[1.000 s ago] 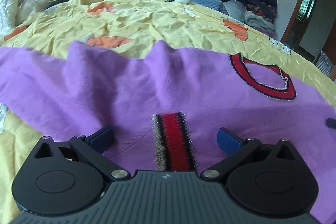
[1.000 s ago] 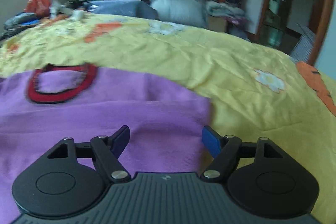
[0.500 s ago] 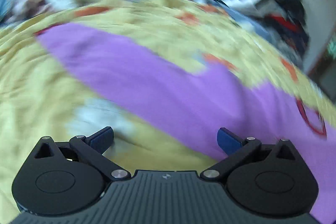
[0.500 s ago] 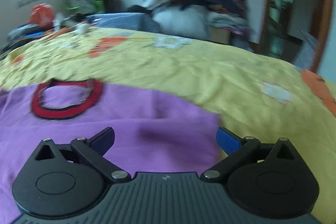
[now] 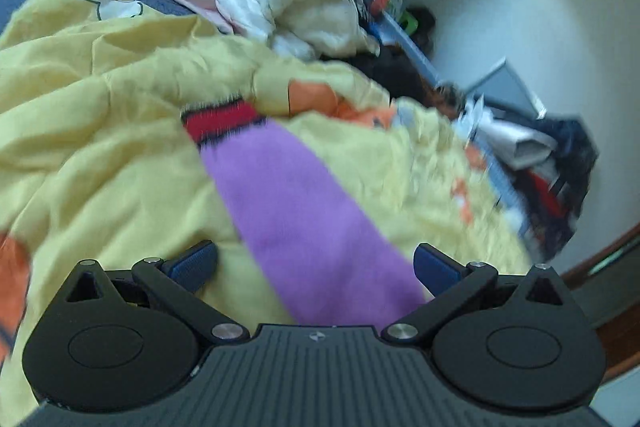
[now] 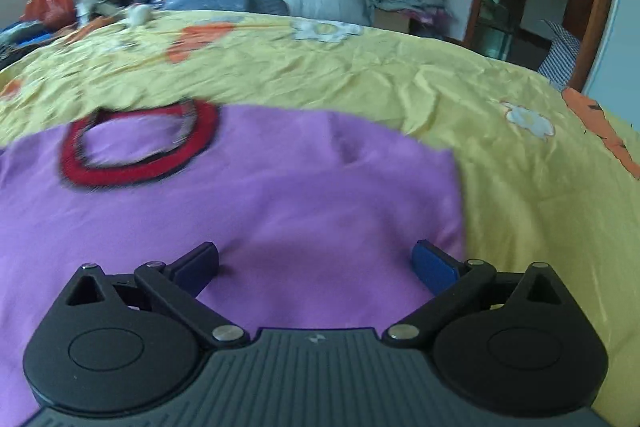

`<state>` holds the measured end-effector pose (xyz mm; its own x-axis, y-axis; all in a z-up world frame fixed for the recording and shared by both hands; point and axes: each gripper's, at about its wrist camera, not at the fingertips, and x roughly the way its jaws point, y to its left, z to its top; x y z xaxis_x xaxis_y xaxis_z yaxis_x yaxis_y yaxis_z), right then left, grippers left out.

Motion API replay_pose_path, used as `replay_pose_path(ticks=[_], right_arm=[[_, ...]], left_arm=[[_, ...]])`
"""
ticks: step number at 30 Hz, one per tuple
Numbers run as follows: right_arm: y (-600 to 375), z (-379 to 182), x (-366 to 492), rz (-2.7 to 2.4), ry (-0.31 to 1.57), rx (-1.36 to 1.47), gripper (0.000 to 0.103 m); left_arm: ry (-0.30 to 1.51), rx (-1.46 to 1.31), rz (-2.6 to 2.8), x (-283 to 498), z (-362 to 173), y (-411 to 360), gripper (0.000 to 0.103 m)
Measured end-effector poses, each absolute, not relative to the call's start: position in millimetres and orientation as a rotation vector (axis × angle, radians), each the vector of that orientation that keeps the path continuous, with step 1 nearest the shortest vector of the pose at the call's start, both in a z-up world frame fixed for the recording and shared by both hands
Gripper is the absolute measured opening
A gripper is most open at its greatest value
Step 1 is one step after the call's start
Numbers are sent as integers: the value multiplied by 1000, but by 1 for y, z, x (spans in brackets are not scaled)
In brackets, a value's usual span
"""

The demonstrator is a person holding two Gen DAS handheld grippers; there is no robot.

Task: Fold small clothes
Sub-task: 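Grasp the red-striped cuff of the other sleeve with the left gripper, then fold the held sleeve across the sweater body, open the left gripper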

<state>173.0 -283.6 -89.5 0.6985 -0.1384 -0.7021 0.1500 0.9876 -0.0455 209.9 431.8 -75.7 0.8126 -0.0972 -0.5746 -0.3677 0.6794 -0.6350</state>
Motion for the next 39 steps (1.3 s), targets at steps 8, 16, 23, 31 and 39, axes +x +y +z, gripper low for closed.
replay_pose_path(ticks=[8,16,23,31,39], right_arm=[[-173,-79,101,38,824,-13,103],[-86,-74,44,124,767,-86,103],[-63,-76,21,33,751,-250,103],[-78,-64,2,-6,723,-227,103],[-100,-60,-7,43,731,-141,103]], left_arm=[[590,-901,164,240,-77,462,103],[610,-1071,120,240,-95,487,42],[598,-1044,110,217,-106,491,2],[441,-934,174,143,-70,474,2],[416,-1149,284,53,-93,466,2]])
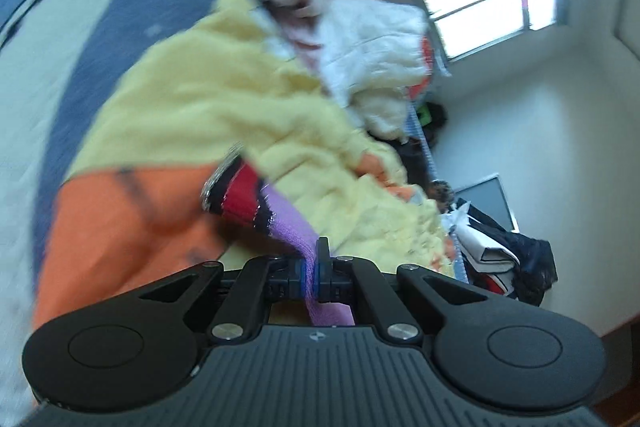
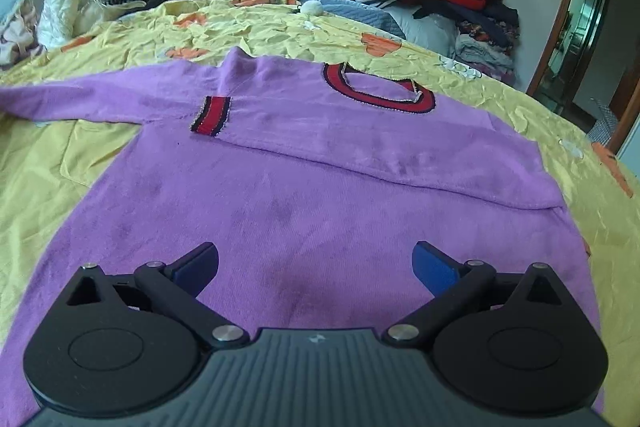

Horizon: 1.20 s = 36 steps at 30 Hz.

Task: Fold small clothes
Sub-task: 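Fold the held sleeve across the sweater body, open the left gripper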

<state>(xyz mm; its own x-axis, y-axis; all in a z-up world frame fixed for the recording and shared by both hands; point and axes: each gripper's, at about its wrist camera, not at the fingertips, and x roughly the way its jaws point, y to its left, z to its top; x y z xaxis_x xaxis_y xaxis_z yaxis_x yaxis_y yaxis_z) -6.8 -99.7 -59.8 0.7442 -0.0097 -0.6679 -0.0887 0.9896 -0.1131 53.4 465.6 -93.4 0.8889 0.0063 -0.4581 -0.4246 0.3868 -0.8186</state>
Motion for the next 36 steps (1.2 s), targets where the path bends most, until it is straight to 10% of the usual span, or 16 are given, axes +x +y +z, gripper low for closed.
replay_pose_path(ticks=[17,36], right_arm=[[-155,-69,-29,62,695,30,103],[-276,-62,-54,-70,629,366,103]], left_arm=[[545,-860,-146,141,90,246,2],[760,-445,-310,172,-25,-95,2]])
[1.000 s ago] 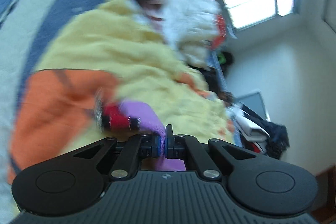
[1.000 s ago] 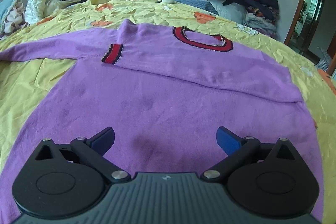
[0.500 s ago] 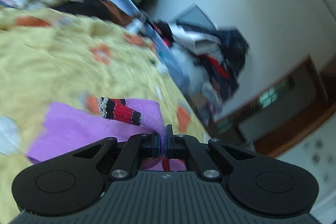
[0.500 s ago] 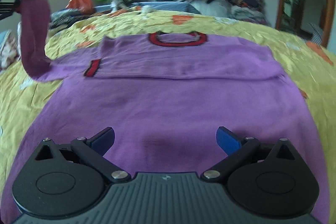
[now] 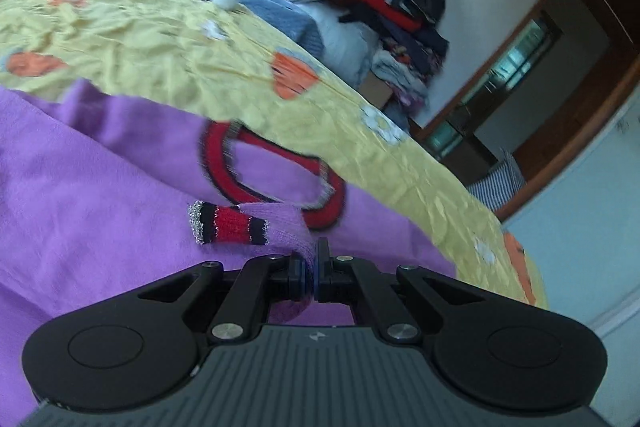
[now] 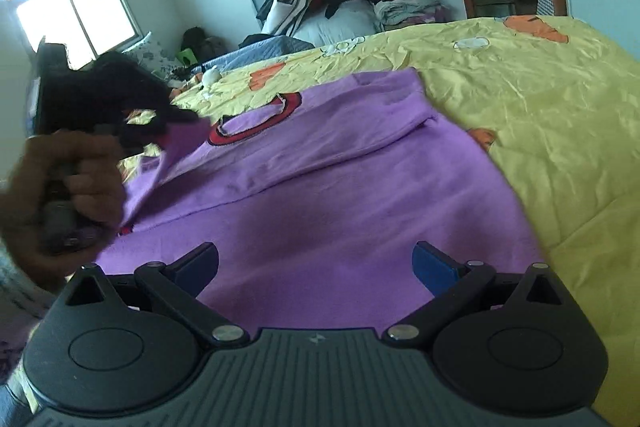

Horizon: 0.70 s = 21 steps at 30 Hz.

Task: Fold small clothes
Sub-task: 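Fold the held sleeve across the sweater body, open the left gripper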

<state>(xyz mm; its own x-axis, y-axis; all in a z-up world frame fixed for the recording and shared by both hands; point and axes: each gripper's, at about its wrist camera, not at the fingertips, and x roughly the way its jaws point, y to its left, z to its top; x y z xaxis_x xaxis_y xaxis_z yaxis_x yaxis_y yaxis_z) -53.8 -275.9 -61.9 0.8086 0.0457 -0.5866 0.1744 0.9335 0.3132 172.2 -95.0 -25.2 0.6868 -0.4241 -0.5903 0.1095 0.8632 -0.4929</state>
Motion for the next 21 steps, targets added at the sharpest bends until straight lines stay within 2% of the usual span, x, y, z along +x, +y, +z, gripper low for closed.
replay_pose_path(ticks=[7,21], right_arm=[[-281,-68,-49,-130,664,326,103],[-285,-67,-52,-179,679,305,103]], left_arm=[[782,-397,-390,172,-31,-142,2],[925,-481,-456,191,-61,-188,2]])
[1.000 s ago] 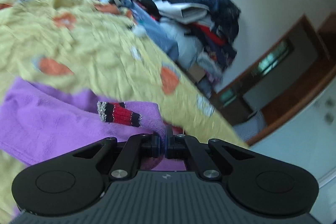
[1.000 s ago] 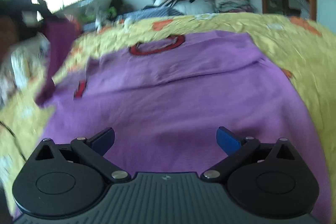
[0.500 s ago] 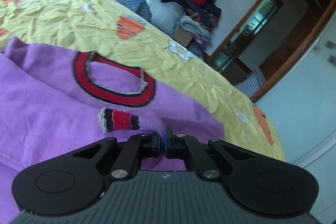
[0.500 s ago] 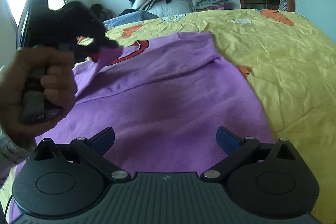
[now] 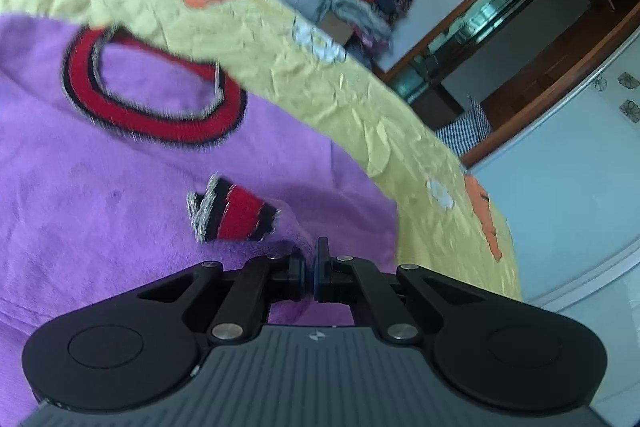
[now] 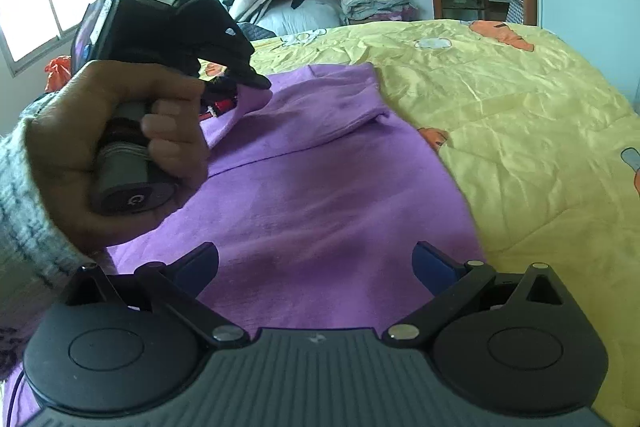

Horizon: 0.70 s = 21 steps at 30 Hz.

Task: Fold small clothes
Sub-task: 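Fold the held sleeve across the sweater body, open the left gripper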

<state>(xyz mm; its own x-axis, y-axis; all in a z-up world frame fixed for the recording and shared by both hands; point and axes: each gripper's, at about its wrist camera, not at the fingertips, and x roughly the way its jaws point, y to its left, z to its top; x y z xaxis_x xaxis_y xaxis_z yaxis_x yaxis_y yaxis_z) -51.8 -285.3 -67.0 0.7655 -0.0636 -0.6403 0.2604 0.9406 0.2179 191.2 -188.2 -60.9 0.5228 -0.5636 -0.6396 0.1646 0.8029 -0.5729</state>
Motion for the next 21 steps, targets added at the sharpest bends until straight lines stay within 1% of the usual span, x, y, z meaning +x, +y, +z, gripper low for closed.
replay_pose_path(ticks=[1,3,4,5,6,9,10,11,12,13,15,18,20,21], right_arm=[[-286,-67,-52,-183,681,303,103],[-287,-66,-51,-182,681,309,103],[-289,-65,-50,-178,679,312,103],[-291,-64,-47,-175,678,315,103],[-294,-61,-44,-168,675,316,103],[-306,-53,-35,-85,609,329,103],[-311,-50,-31,-74,571,330,103],[-315,-48,-23,-88,559,320,103],[-318,-47,-15,-87,552,311,103],[-320,-45,-4,-67,543,297,103],[-315,-43,20,-58,537,198,103],[-276,-45,51,1,496,-125,103],[-251,-54,73,15,490,-293,103],[-241,-59,83,53,503,-355,101]], left_arm=[[956,-474,-470,194,-67,-190,5],[1003,-488,-484,196,-75,-186,21],[1021,-527,-506,197,-78,-177,35],[1016,-567,-531,195,-78,-166,40],[997,-582,-558,193,-74,-153,42],[900,-545,-558,188,-53,-104,50],[866,-538,-559,187,-48,-85,60],[836,-526,-539,188,-44,-65,73],[807,-506,-500,187,-41,-46,77],[779,-478,-457,187,-39,-28,80],[756,-441,-385,192,-41,5,80],[788,-450,-319,203,-55,39,80],[791,-419,-292,206,-63,46,80],[794,-389,-280,207,-68,48,80]])
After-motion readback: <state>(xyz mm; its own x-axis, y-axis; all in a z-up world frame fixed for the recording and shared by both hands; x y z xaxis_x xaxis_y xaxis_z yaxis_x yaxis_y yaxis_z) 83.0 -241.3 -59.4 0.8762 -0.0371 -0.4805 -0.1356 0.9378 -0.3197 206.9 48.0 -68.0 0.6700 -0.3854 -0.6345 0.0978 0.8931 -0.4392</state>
